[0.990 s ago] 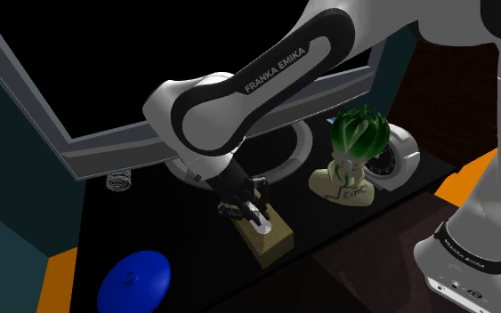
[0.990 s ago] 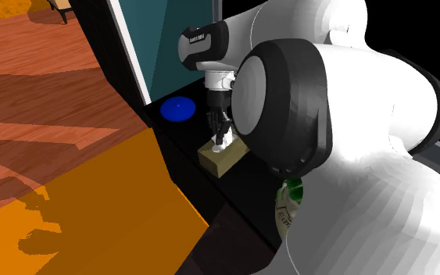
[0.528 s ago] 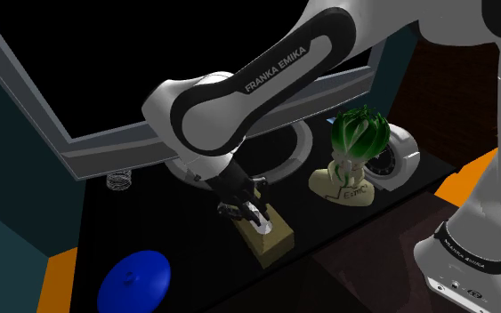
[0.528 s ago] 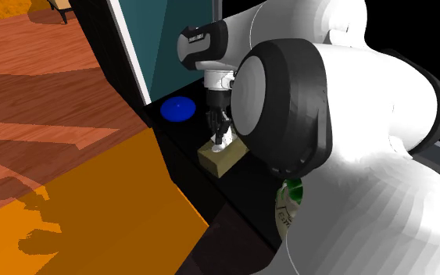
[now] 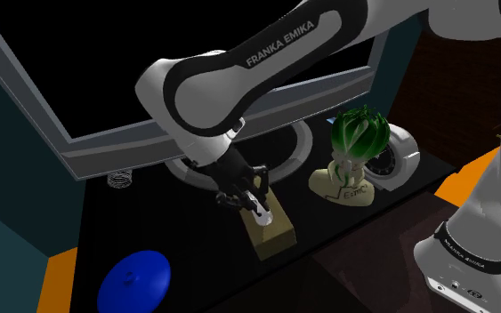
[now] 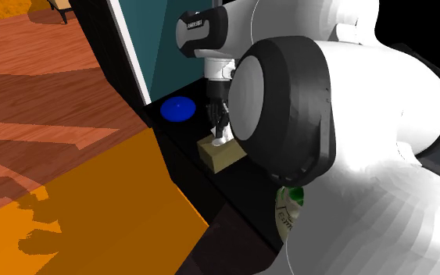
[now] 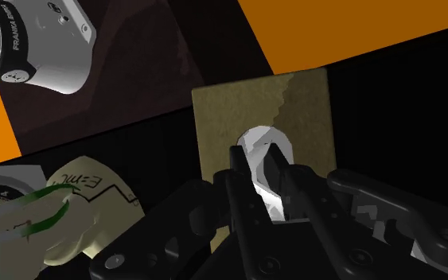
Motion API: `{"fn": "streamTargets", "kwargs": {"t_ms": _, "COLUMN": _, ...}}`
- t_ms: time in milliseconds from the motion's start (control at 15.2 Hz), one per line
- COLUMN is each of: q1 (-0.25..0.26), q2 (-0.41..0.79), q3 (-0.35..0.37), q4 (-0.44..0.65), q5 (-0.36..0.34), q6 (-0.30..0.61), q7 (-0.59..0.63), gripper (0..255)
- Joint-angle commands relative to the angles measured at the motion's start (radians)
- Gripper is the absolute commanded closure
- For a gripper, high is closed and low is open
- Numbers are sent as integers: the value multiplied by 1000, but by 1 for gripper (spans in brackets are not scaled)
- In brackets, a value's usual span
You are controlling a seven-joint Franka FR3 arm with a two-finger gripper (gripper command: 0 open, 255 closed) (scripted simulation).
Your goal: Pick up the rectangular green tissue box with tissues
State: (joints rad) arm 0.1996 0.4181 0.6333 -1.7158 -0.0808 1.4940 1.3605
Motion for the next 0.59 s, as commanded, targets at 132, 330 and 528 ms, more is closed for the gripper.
{"fn": "streamTargets", "kwargs": {"t_ms": 132, "q1": -2, "q2": -20, "q3": 6, "q4": 32, "q5": 11, "q6": -49, "q7": -2, "gripper": 255}}
{"fn": "streamTargets", "kwargs": {"t_ms": 330, "q1": -4, "q2": -32, "q3": 9, "q4": 57, "q5": 19, "q6": -84, "q7": -2, "gripper": 255}}
{"fn": "streamTargets", "kwargs": {"t_ms": 528, "q1": -4, "q2": -37, "q3": 10, "q4": 67, "q5": 21, "q6": -98, "q7": -2, "gripper": 255}}
